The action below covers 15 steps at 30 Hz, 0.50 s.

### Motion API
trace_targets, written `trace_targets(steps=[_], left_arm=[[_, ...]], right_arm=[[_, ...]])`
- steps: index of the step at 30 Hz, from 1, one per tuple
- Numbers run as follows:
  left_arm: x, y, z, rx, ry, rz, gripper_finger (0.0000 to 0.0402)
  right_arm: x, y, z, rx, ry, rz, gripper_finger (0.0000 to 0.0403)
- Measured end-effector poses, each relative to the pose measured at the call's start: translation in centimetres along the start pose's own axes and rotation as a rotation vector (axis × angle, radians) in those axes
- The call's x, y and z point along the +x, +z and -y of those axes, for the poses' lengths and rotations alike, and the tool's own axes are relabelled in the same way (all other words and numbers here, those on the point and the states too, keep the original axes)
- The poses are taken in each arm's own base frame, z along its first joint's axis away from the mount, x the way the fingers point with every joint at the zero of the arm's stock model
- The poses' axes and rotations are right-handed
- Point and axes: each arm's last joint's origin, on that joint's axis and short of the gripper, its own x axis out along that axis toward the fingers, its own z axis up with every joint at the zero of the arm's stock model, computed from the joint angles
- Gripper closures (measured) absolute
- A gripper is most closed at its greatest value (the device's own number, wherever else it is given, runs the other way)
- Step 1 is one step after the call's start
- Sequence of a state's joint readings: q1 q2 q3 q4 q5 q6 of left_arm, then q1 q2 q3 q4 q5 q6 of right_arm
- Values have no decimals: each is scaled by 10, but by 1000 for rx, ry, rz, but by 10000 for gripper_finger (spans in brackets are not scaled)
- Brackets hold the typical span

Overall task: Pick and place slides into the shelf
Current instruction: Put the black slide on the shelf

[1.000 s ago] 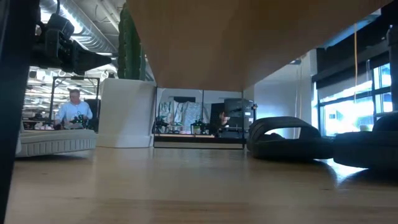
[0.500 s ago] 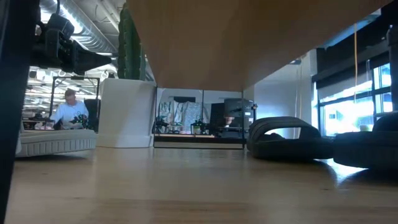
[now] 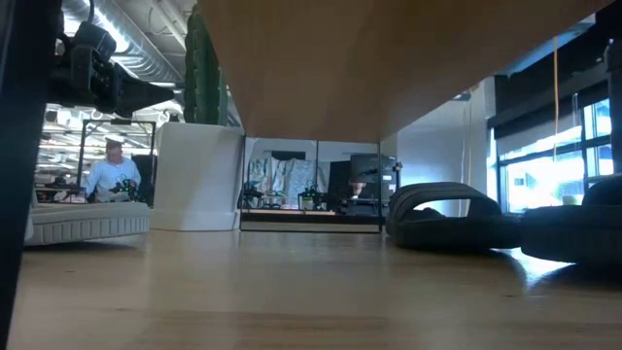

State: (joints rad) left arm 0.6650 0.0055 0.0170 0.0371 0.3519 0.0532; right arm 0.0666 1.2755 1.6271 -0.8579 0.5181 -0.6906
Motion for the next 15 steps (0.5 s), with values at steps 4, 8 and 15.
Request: trace_targets(steps=[4, 8, 15], left_arm=[[0, 0, 0, 0, -1, 0, 401], [0, 0, 0, 0, -2, -1, 401], [0, 0, 0, -1, -1, -1, 401]], right_arm=[[4, 4, -5, -53, 34, 123, 402], [10, -3, -21, -115, 26, 181, 402], [29, -27, -61, -229, 12, 344, 402]])
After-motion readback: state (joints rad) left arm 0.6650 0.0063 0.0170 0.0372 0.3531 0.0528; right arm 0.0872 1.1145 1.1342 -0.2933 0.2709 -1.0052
